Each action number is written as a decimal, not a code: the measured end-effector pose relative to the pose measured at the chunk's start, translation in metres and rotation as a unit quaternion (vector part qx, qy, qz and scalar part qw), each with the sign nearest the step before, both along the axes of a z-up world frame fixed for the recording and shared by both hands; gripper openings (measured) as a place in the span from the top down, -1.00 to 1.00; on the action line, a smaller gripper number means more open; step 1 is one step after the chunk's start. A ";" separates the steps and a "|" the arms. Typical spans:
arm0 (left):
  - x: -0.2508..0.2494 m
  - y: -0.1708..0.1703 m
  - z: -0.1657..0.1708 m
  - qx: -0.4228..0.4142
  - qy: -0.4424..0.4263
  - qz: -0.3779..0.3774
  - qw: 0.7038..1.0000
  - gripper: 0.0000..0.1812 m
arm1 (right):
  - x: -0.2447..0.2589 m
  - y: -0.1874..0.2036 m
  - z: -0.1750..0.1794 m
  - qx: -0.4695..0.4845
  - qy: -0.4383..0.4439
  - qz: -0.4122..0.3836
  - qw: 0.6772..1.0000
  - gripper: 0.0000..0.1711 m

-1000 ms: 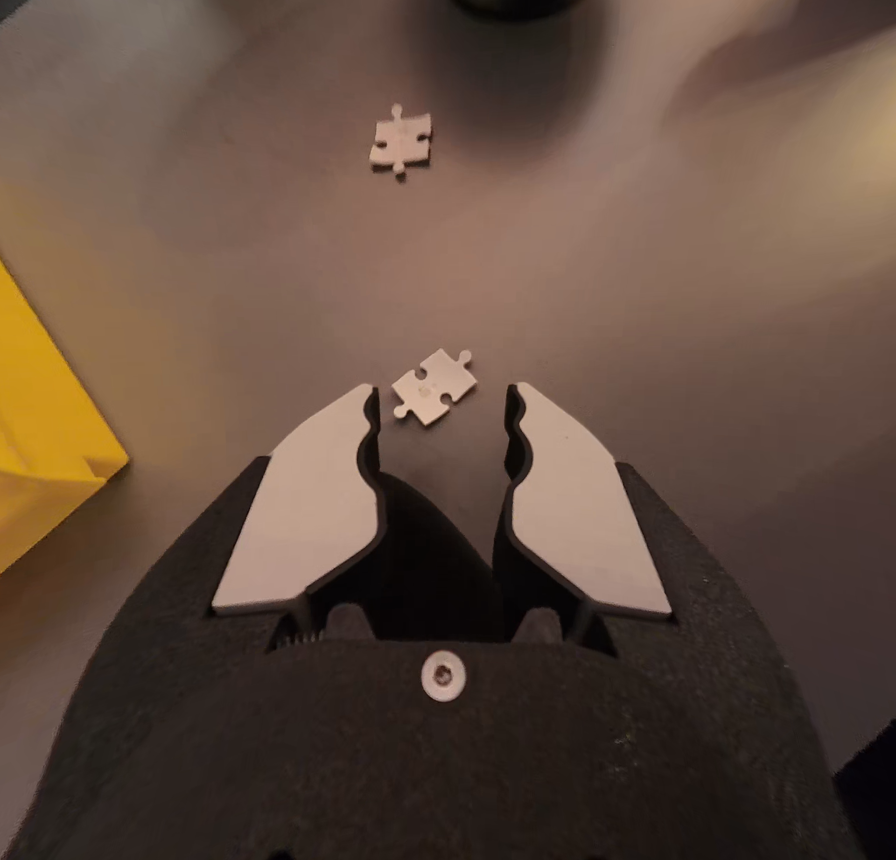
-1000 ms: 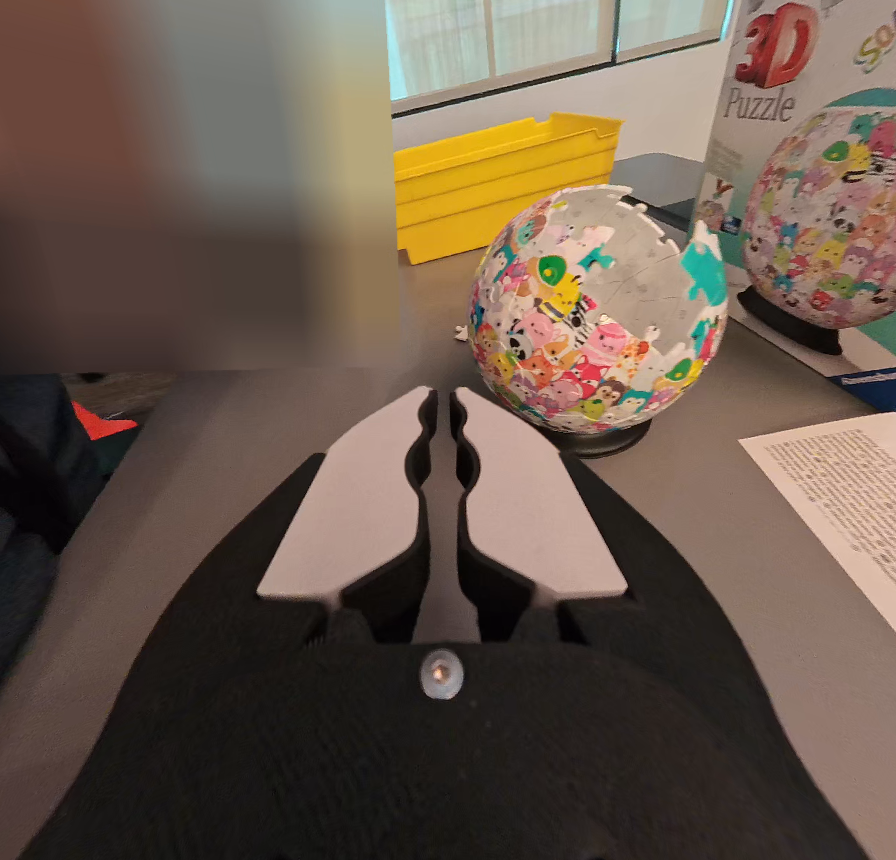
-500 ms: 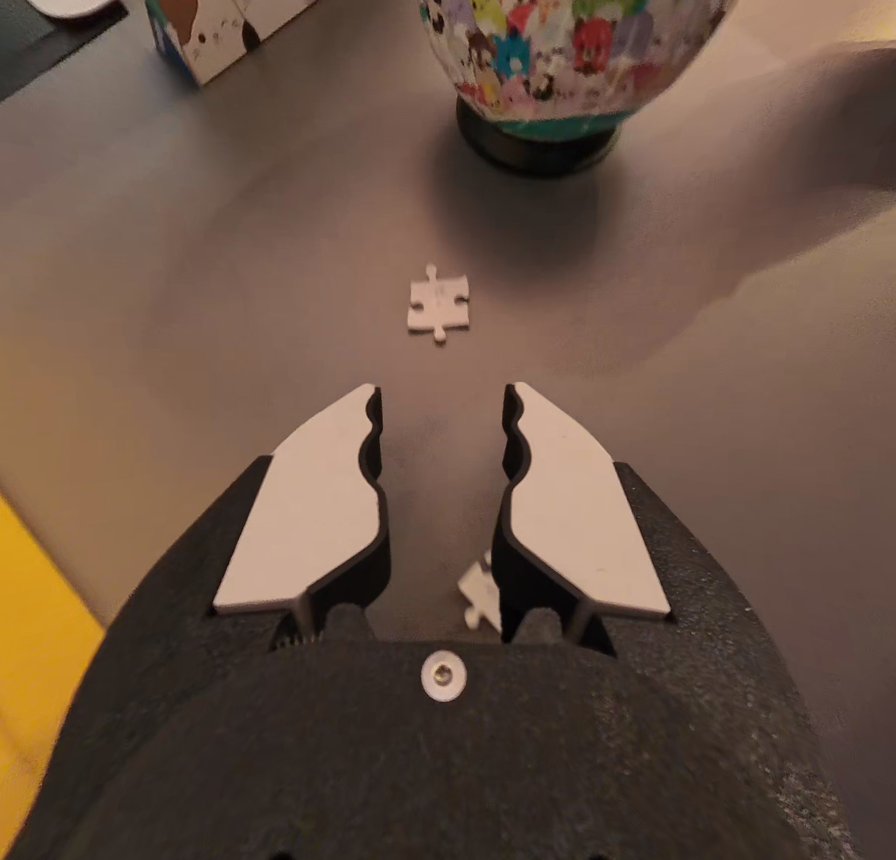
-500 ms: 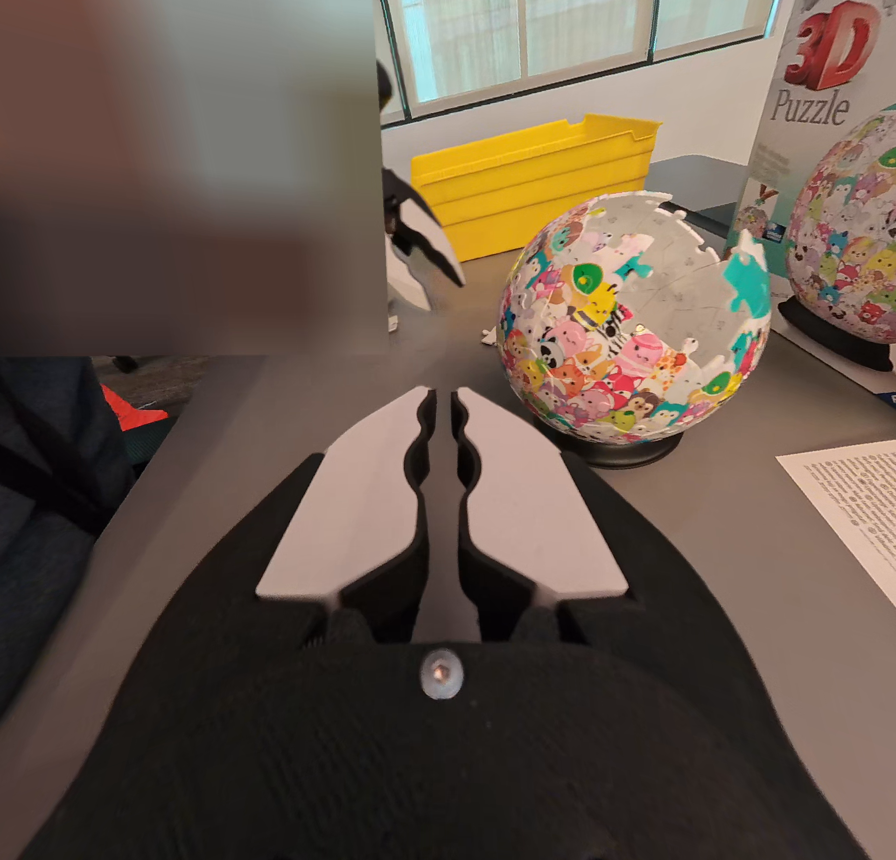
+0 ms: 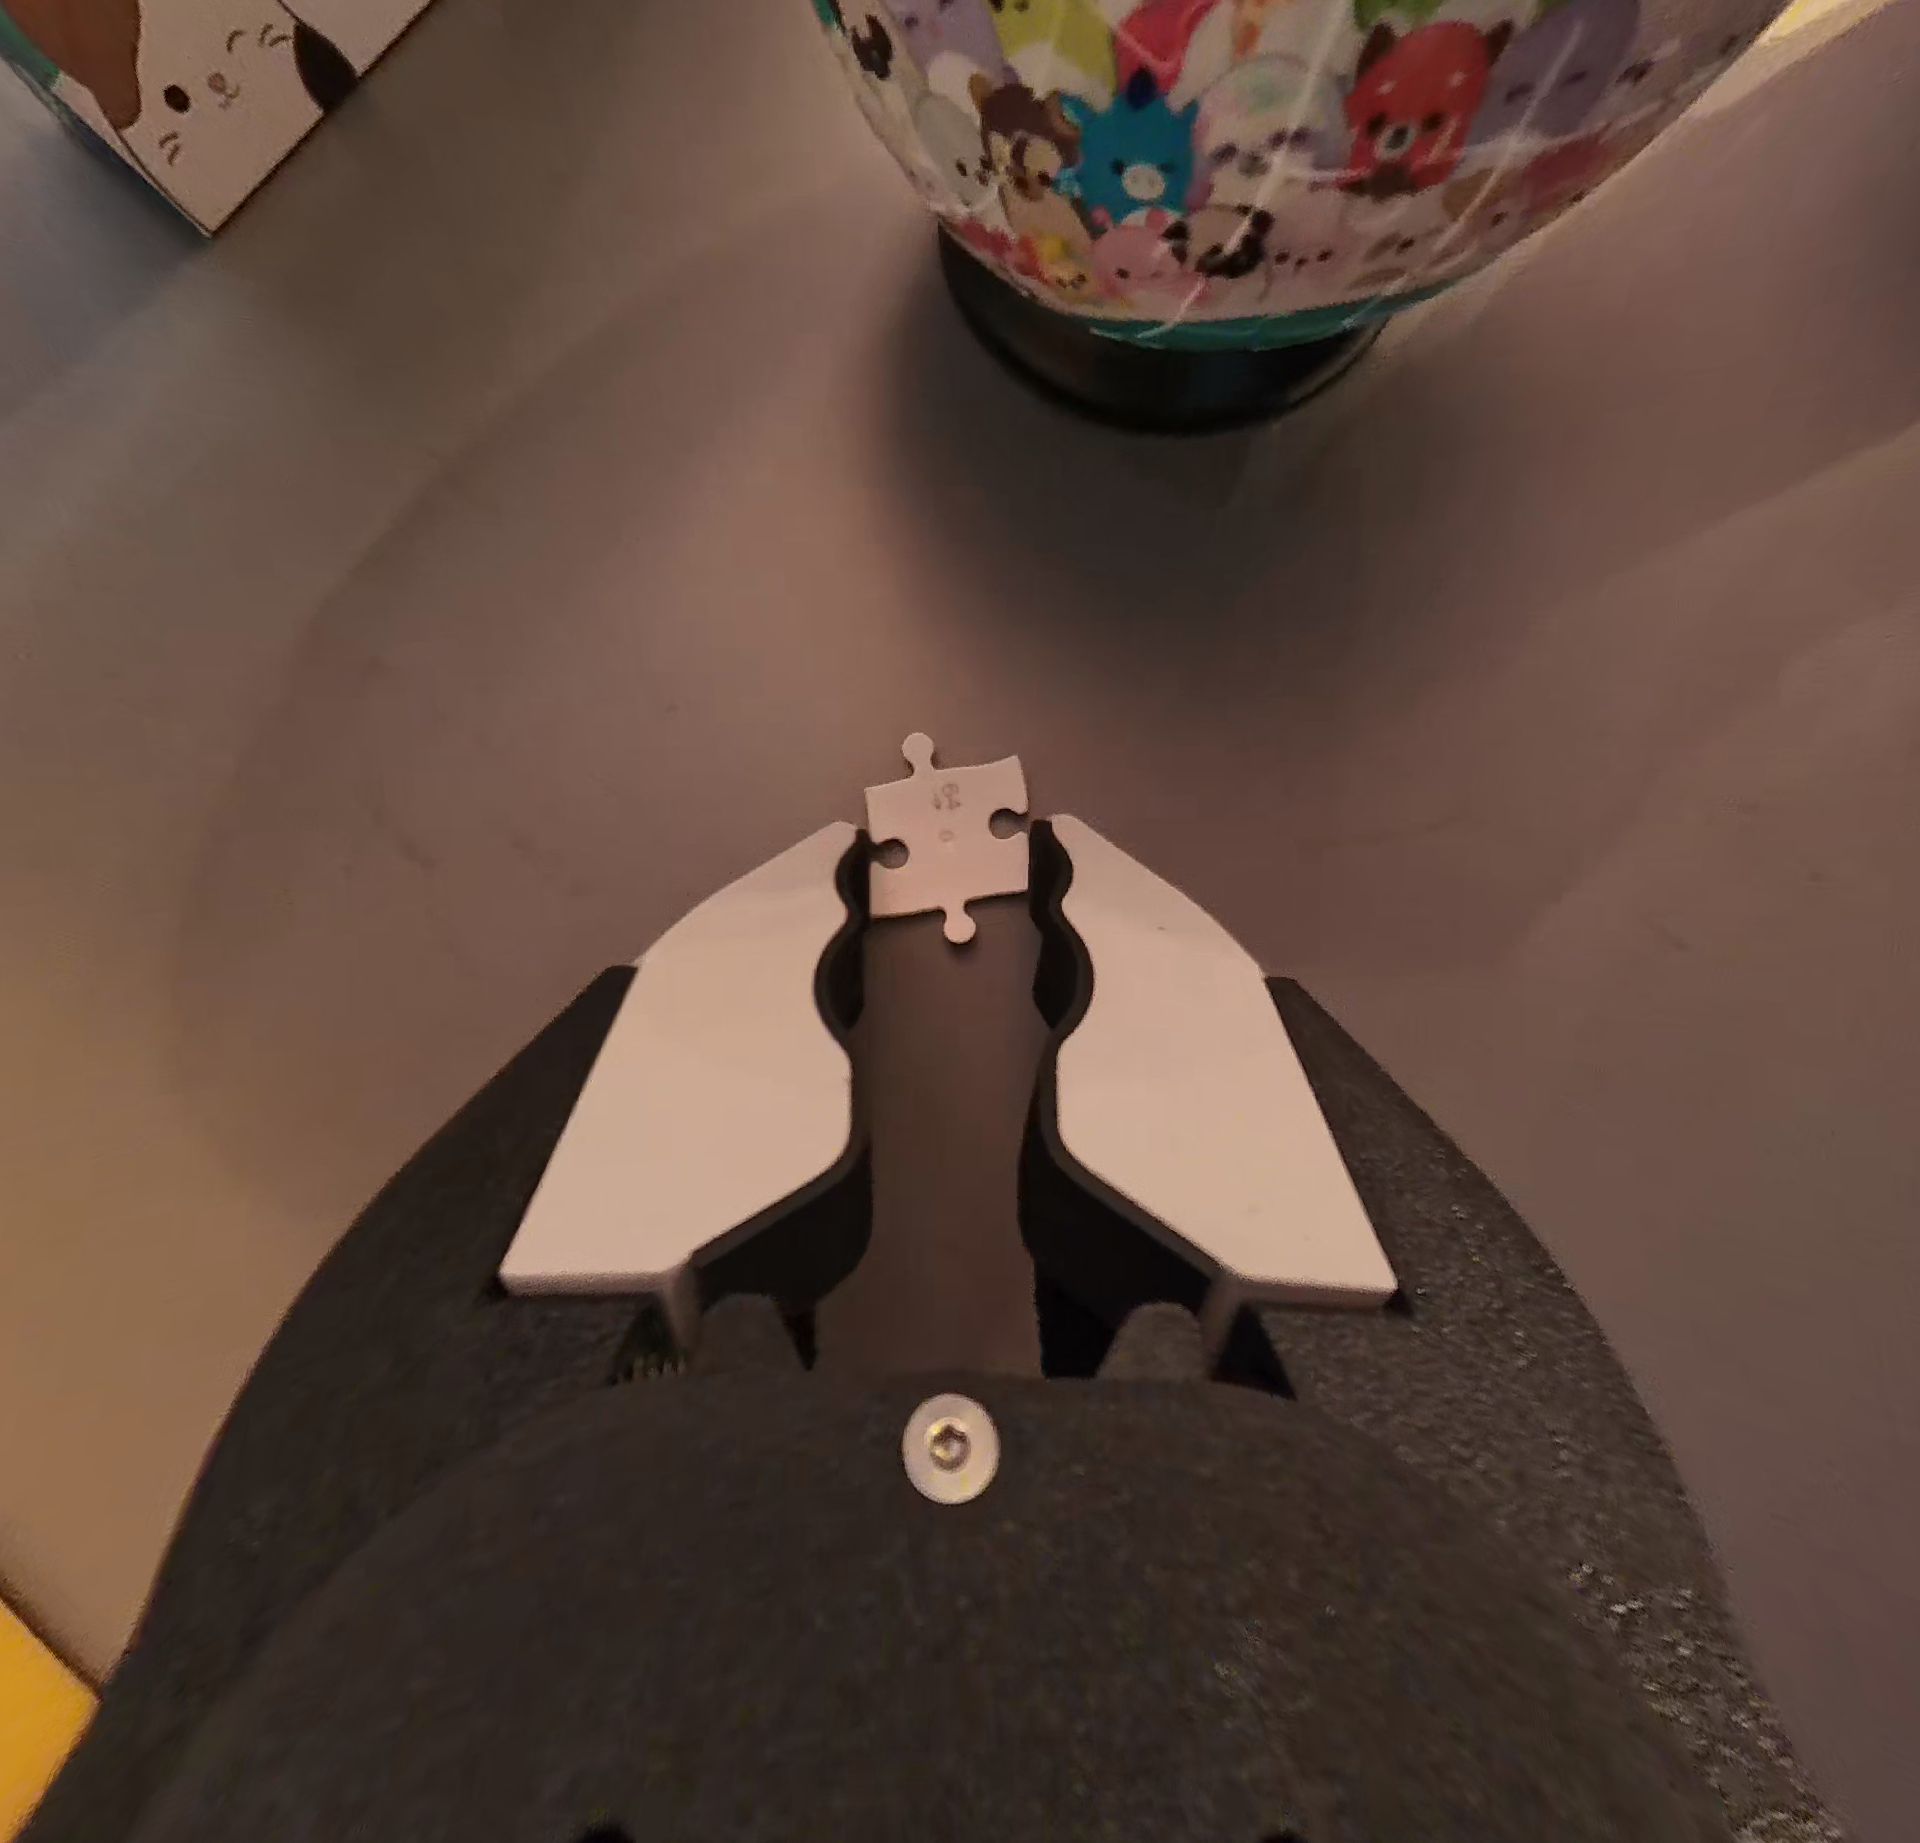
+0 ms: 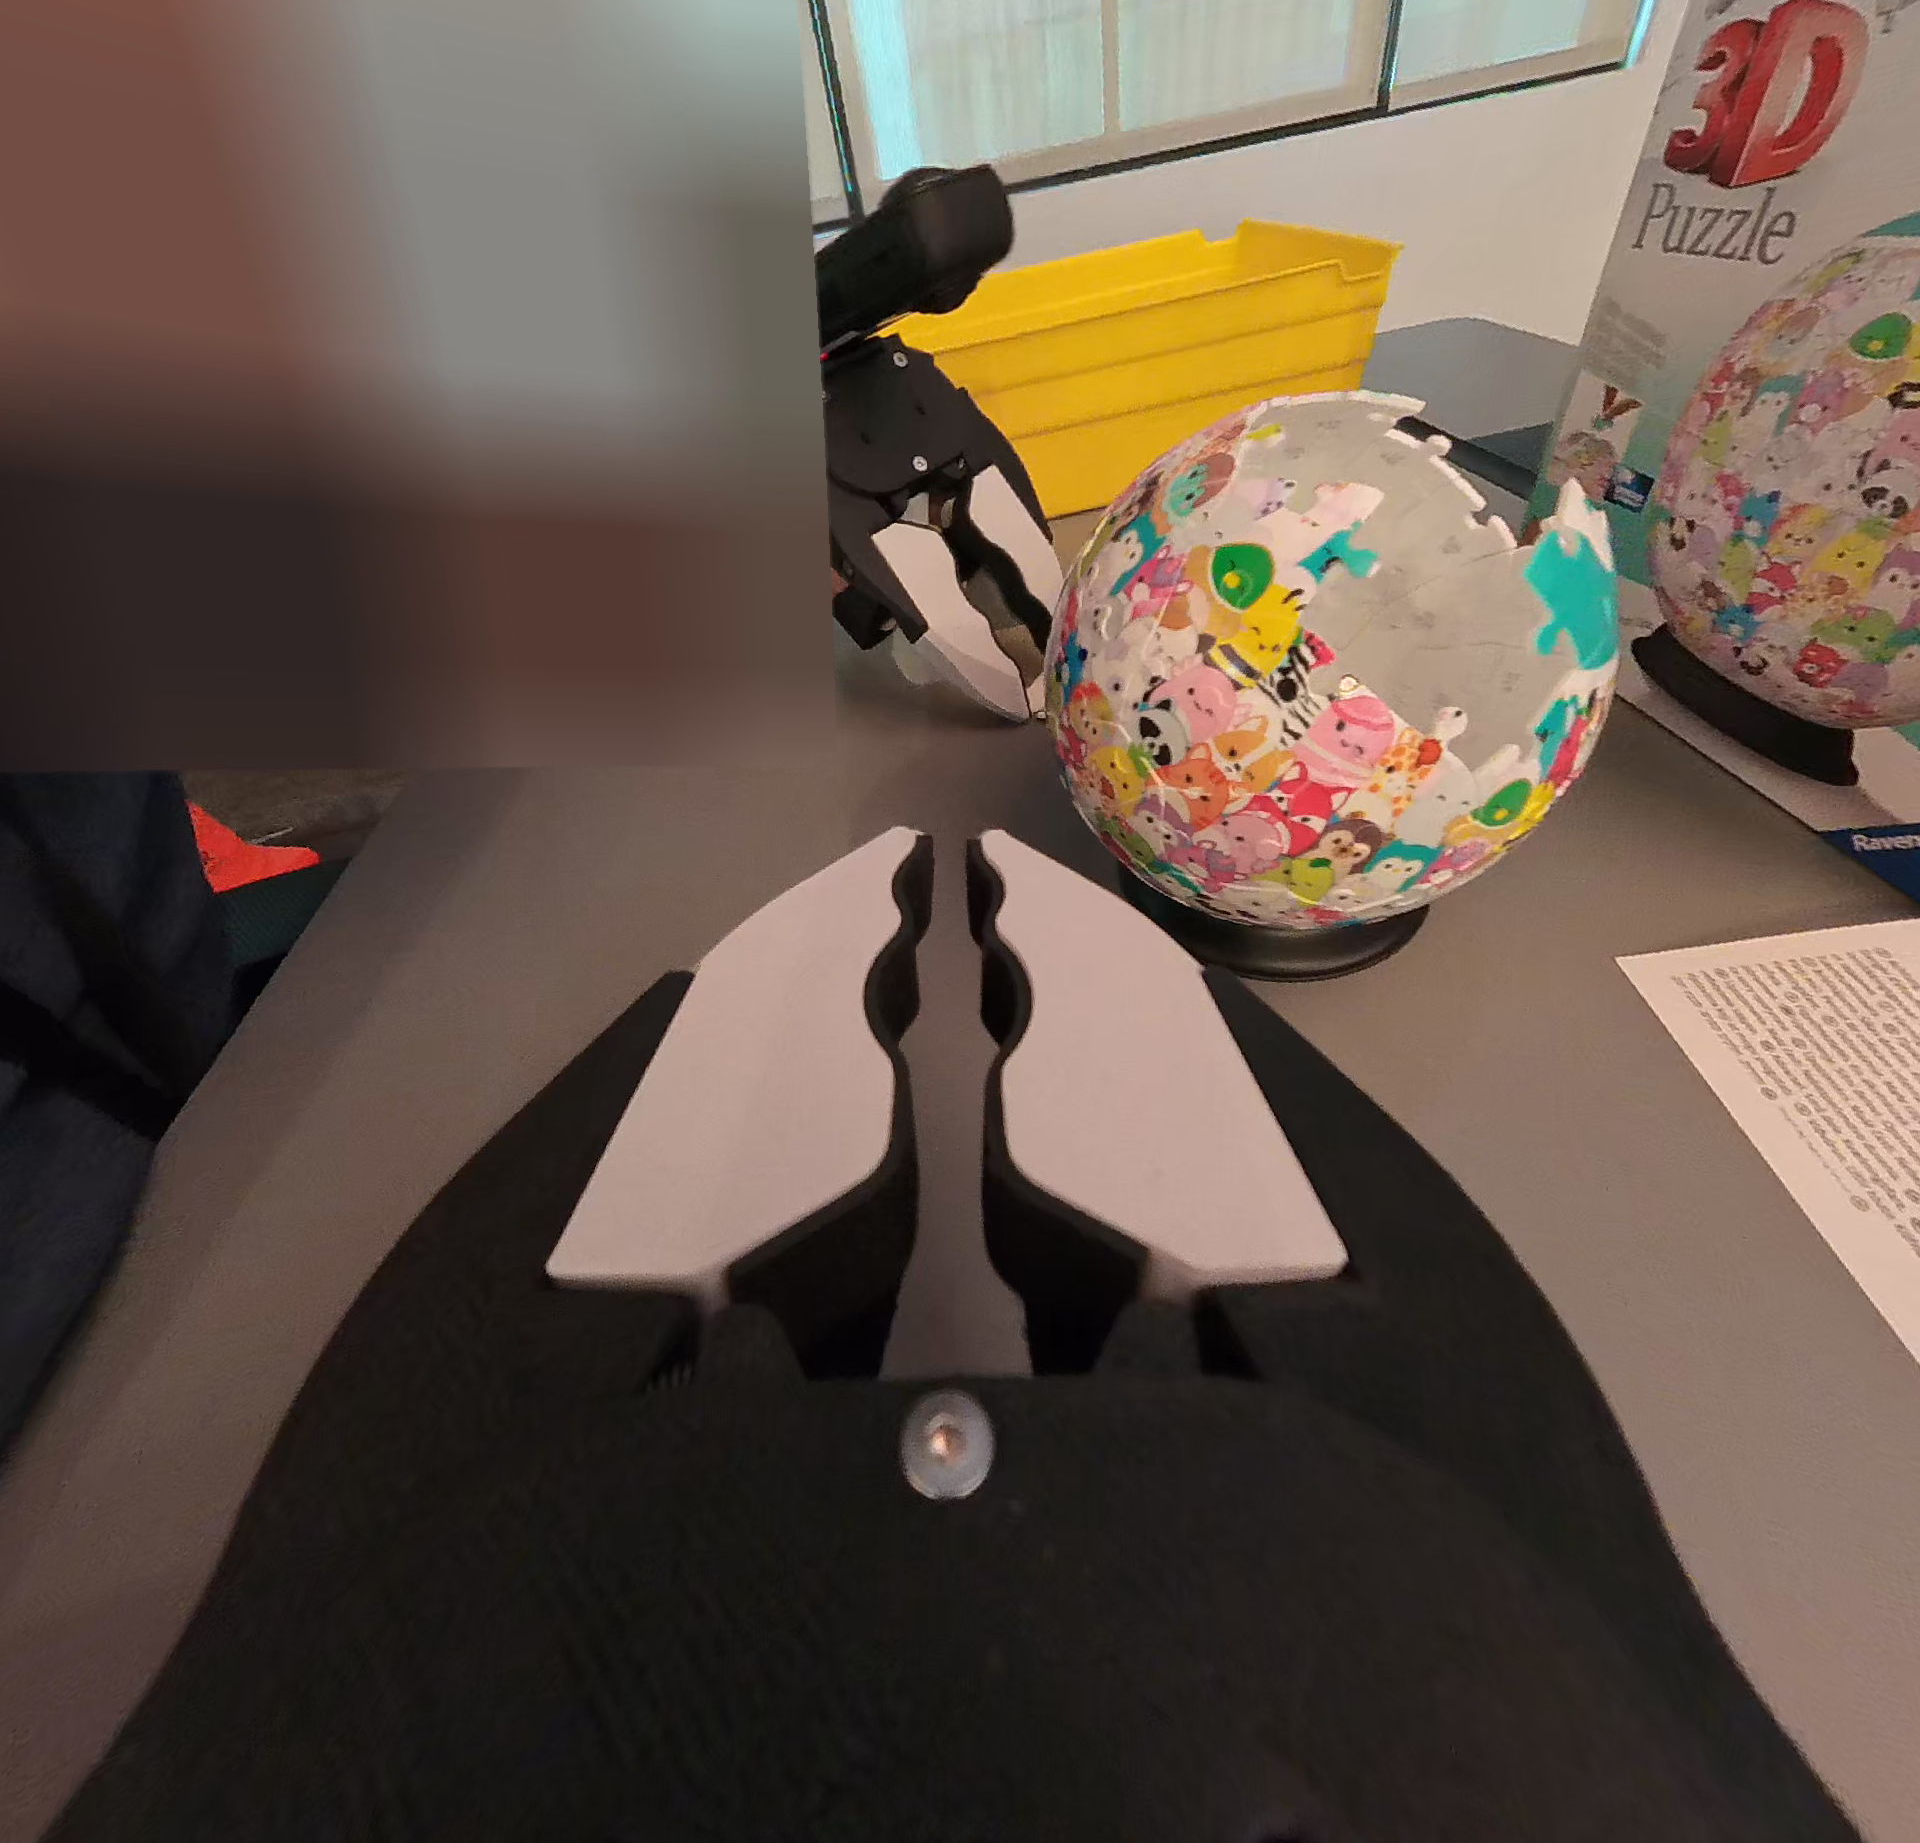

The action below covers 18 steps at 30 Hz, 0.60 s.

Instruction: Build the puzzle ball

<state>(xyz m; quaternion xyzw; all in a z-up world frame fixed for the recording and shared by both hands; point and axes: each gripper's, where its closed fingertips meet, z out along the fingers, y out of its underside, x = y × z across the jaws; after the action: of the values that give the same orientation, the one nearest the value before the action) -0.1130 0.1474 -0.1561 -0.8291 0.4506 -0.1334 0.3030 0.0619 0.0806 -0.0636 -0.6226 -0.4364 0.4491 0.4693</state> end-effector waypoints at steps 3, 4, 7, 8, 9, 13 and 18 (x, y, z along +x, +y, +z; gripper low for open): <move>-0.001 -0.005 0.000 0.005 -0.003 -0.004 1.000 0.68 | 0.000 0.003 -0.003 0.007 -0.010 -0.008 1.000 0.92; -0.002 -0.007 0.000 0.004 -0.006 -0.004 1.000 0.68 | 0.000 0.004 -0.004 0.011 -0.014 -0.011 1.000 0.92; -0.003 -0.013 0.001 -0.005 -0.020 -0.006 1.000 0.68 | -0.002 0.006 -0.006 0.023 -0.024 -0.021 0.999 0.92; -0.004 -0.015 0.002 -0.008 -0.024 -0.004 1.000 0.68 | -0.002 0.006 -0.006 0.027 -0.028 -0.023 0.999 0.91; -0.004 -0.016 0.004 -0.012 -0.032 -0.001 0.999 0.68 | -0.003 0.006 -0.006 0.033 -0.033 -0.024 0.999 0.91; 0.003 -0.024 0.016 -0.042 -0.087 0.004 0.995 0.68 | -0.008 0.005 -0.005 0.046 -0.050 -0.026 0.997 0.88; 0.017 -0.035 0.035 -0.064 -0.165 -0.011 0.984 0.68 | -0.039 -0.010 0.023 0.039 -0.011 -0.044 0.998 0.84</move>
<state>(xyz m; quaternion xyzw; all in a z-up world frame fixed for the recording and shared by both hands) -0.0962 0.1123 -0.1213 -0.8083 0.3940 -0.3001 0.3183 0.0233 0.0710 -0.0405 -0.6271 -0.4309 0.4040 0.5078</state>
